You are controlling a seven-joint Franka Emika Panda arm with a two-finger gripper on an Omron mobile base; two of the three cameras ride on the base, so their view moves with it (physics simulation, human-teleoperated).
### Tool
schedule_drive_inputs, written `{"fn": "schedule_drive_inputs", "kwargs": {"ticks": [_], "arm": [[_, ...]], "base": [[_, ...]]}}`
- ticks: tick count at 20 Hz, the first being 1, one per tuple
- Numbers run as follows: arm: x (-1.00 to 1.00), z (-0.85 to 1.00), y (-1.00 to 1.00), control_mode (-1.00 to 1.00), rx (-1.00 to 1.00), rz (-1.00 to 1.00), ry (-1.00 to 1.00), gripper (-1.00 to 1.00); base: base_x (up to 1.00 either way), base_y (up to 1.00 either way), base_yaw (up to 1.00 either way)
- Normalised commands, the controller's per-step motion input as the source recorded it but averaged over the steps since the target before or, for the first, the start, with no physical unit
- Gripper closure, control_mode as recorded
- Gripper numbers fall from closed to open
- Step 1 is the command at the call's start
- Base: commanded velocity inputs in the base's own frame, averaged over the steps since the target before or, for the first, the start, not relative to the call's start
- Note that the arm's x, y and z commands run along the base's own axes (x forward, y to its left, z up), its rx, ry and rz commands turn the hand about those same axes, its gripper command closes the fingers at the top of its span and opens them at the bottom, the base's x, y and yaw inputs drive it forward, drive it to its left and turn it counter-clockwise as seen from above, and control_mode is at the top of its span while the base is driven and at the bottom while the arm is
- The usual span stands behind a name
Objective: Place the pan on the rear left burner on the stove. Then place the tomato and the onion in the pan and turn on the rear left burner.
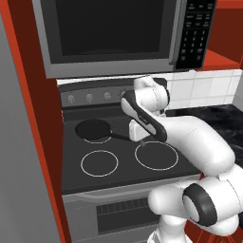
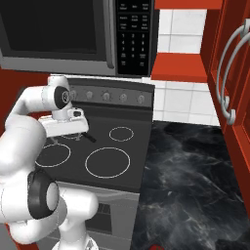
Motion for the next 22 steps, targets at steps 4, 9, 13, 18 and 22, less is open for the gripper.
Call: {"fn": "schedule_drive_inputs", "kwargs": {"ticks": [4,9,13,18,22], "arm": [[-0.46,0.0,-0.23,-1.0,0.0,-0.05,0.0,-1.0],[-0.36,0.0,-0.25,-1.0,0.0,-0.02,0.01,-1.0],[-0.31,0.0,-0.16,-1.0,0.0,0.0,0.0,-1.0],[0.0,0.0,0.0,1.0,0.0,0.0,0.0,-1.0],[0.0,0.0,0.0,1.0,0.0,0.0,0.0,-1.0]], "base": [[0.0,0.0,0.0],[0.0,0.0,0.0],[0.0,0.0,0.0],[-0.37,-0.02,-0.04],[-0.69,0.0,-0.16]]}}
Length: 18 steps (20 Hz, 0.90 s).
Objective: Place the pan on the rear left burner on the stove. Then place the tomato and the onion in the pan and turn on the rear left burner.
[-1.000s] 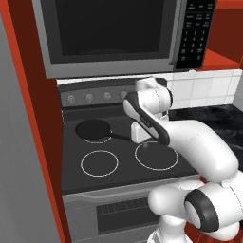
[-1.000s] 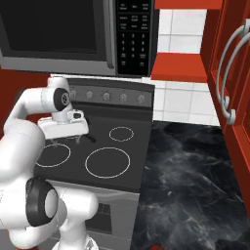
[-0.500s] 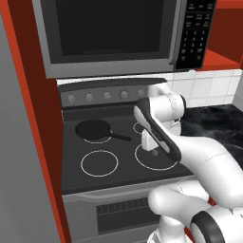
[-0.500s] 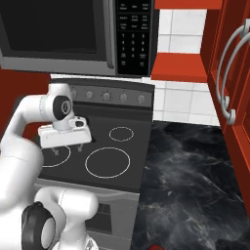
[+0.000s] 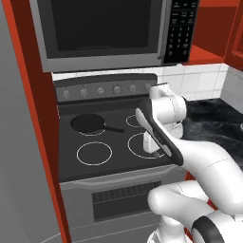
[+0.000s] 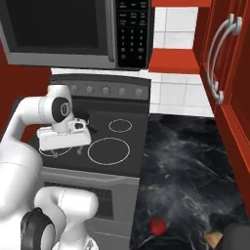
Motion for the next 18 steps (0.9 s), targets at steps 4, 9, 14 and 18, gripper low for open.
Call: {"fn": "schedule_drive_inputs", "kwargs": {"ticks": [4,9,14,18], "arm": [[0.0,0.0,0.0,1.0,0.0,0.0,0.0,-1.0],[0.0,0.0,0.0,1.0,0.0,0.0,0.0,-1.0],[0.0,0.0,0.0,1.0,0.0,0.0,0.0,-1.0],[0.0,0.0,0.0,1.0,0.0,0.0,0.0,-1.0]], "base": [[-0.38,0.0,-0.31],[0.0,-0.02,-0.51],[0.0,-0.08,-0.62],[0.0,-0.04,-0.53]]}}
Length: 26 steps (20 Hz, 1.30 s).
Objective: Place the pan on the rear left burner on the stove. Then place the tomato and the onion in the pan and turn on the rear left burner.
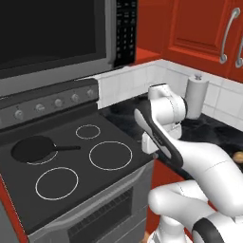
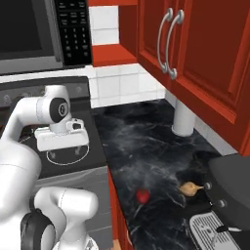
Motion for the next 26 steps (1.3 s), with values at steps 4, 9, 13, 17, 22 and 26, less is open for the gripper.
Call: {"fn": "schedule_drive_inputs", "kwargs": {"ticks": [4,9,13,17,22,26], "arm": [[0.0,0.0,0.0,1.0,0.0,0.0,0.0,-1.0],[0.0,0.0,0.0,1.0,0.0,0.0,0.0,-1.0],[0.0,0.0,0.0,1.0,0.0,0.0,0.0,-1.0],[0.0,0.0,0.0,1.0,0.0,0.0,0.0,-1.0],[0.0,0.0,0.0,1.0,0.0,0.0,0.0,-1.0],[0.0,0.0,0.0,1.0,0.0,0.0,0.0,-1.0]], "base": [[0.0,-0.03,-0.39],[0.0,0.0,-0.4],[0.0,0.0,-0.36],[0.0,0.01,-0.26],[0.03,0.05,-0.09],[0.06,0.05,-0.08]]}}
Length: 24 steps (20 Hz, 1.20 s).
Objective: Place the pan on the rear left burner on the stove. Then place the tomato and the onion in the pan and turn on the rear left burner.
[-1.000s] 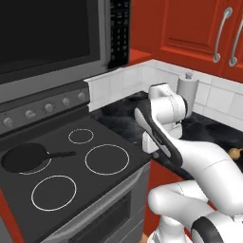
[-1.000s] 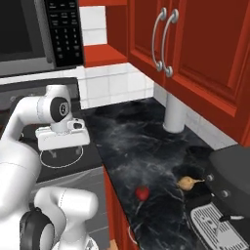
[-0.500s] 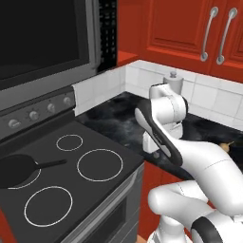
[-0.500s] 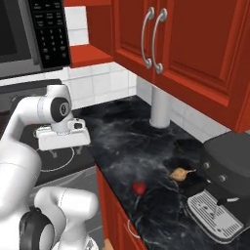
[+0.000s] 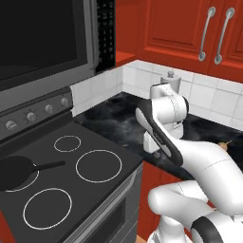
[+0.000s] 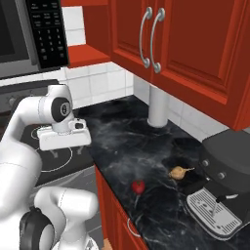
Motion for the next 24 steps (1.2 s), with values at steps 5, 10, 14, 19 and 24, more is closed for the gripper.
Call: {"fn": "schedule_drive_inputs", "kwargs": {"ticks": [5,10,14,19,24], "arm": [[0.22,0.0,-0.14,-1.0,0.0,-0.2,0.07,-1.0],[0.2,0.0,-0.46,-1.0,-0.02,-0.44,0.06,-1.0],[0.0,-0.06,-0.74,-1.0,-0.05,-0.49,0.0,-1.0],[-0.08,-0.33,-0.71,-1.0,-0.07,-0.38,0.0,-1.0],[-0.01,-0.29,-0.59,-1.0,-0.09,-0.32,0.0,-1.0]], "base": [[0.0,0.0,0.0],[0.0,0.0,0.0],[0.0,0.0,0.0],[0.0,0.0,0.0],[0.0,0.0,0.0]]}}
